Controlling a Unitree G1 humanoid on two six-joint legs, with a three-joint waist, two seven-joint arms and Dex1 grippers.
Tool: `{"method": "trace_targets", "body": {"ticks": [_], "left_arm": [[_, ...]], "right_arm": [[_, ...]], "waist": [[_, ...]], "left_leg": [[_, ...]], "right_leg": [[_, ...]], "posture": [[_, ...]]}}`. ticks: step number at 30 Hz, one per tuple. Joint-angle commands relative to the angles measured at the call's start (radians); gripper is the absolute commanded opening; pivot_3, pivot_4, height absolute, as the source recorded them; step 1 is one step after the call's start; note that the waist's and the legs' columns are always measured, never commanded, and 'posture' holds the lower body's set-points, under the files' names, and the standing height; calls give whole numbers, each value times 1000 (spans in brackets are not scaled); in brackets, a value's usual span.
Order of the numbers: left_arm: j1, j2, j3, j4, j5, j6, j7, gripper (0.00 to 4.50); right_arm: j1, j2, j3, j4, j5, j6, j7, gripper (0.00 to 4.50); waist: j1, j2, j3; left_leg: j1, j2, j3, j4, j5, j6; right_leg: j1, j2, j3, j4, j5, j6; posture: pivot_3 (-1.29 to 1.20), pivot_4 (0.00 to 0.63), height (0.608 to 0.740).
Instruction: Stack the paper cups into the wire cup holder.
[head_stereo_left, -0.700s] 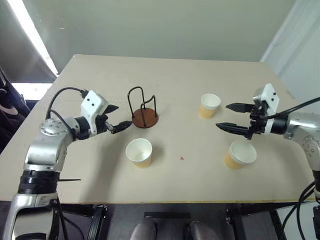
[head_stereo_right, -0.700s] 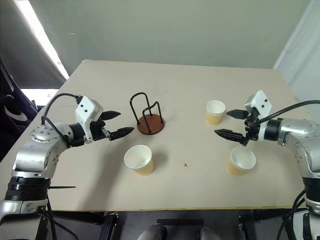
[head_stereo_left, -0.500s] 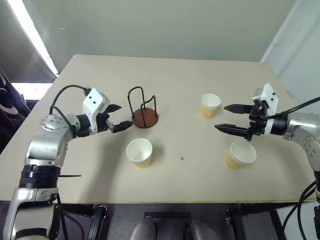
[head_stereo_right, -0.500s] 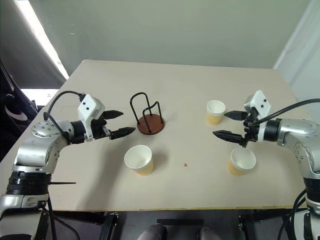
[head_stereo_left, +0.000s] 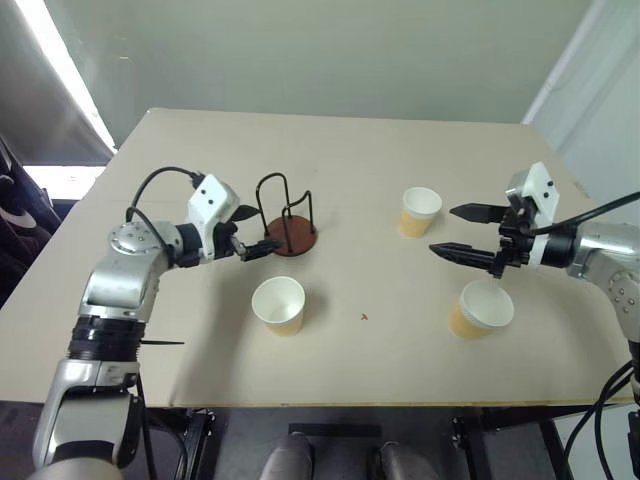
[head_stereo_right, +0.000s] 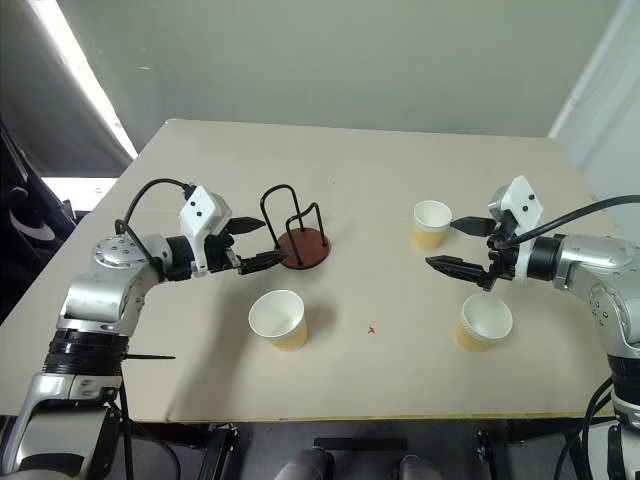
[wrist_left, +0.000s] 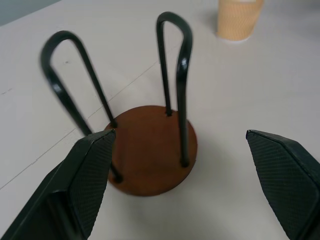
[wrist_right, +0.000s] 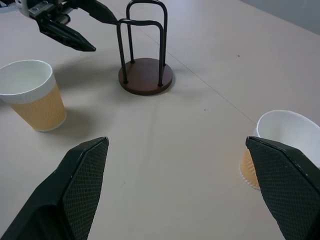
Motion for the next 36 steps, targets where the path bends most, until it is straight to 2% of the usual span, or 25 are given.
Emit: {"method": "trace_targets", "body": {"ticks": [1,26,30,36], "left_arm": [[-45,-15,0,10,14,-29,9,4500],[-165,-185,-45,228,77,-137,12,4500],[-171,-194,-44,244,77,-146,4,3640],[-181,-194,-46,252,77,-152,-8,1457]], "right_arm": [[-9,-20,-43,-37,6,-10,-9,4496],[20,-44,-84,-71,17,11,-39,4496],[29,-52,-98,-81,20,20,-47,4500],[45,-62,-117,-91,29,28,-58,4500]], "waist": [[1,0,0],[5,0,0],[6,0,0],[6,0,0]], "left_leg": [[0,0,0,0,0,0],[-2,0,0,2,1,2],[-2,0,0,2,1,2],[-2,0,1,3,1,2]], "right_leg": [[0,0,0,0,0,0],[0,0,0,-1,2,3],[0,0,0,-1,2,4],[0,0,1,-1,2,5]], "posture": [[0,150,740],[0,150,740],[0,150,740],[0,150,740]]}}
